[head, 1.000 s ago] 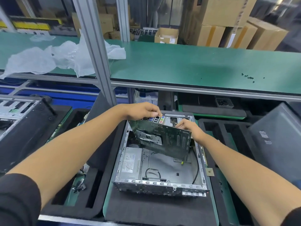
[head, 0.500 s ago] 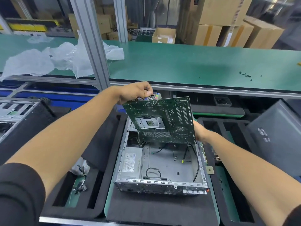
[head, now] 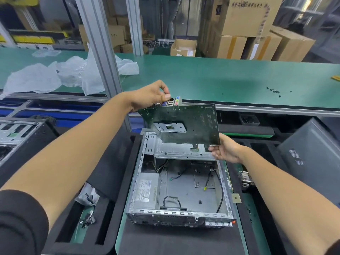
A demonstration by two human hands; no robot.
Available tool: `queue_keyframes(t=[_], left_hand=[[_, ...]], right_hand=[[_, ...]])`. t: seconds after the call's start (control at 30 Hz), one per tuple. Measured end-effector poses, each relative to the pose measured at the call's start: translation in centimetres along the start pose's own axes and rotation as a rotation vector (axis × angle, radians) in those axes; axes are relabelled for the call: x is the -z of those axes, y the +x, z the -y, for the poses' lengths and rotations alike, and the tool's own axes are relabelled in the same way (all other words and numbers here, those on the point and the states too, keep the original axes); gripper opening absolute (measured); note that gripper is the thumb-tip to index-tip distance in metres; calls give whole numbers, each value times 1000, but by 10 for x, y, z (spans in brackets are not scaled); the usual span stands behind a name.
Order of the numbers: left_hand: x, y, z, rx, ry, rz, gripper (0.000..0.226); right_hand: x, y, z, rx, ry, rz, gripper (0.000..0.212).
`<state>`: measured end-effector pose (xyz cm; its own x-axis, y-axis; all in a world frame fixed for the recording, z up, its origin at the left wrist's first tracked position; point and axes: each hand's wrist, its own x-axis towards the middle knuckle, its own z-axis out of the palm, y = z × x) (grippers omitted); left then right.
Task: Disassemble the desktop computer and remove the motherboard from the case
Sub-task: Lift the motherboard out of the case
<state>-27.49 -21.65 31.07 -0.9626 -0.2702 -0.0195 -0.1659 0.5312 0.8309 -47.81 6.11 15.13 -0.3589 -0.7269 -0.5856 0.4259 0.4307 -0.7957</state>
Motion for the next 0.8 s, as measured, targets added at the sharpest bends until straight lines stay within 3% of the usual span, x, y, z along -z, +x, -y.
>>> queue_keyframes(t=[0.17,0.27,0.47,0.6,0.7,0.8], left_hand=[[-33,-10,-3,-73,18,54,25],[-69,-19,-3,-92,68,33,29],[-156,-48,8,11,70,-243,27],[-207,-51,17,41,139,-325,29],[-233,-55,28,-4,147,-279,33],[-245,-56,47,-109,250,-156,31]], right_hand=[[0,3,6,133,609,-47,73],[-2,-3,9,150,683,21,61],[11,-17,-3,127,519,-1,51],[17,-28,-11,91,373,-227,40],[26,-38,-19,90,148,-475,36],[35,-45,-24,141,48,-582,39]])
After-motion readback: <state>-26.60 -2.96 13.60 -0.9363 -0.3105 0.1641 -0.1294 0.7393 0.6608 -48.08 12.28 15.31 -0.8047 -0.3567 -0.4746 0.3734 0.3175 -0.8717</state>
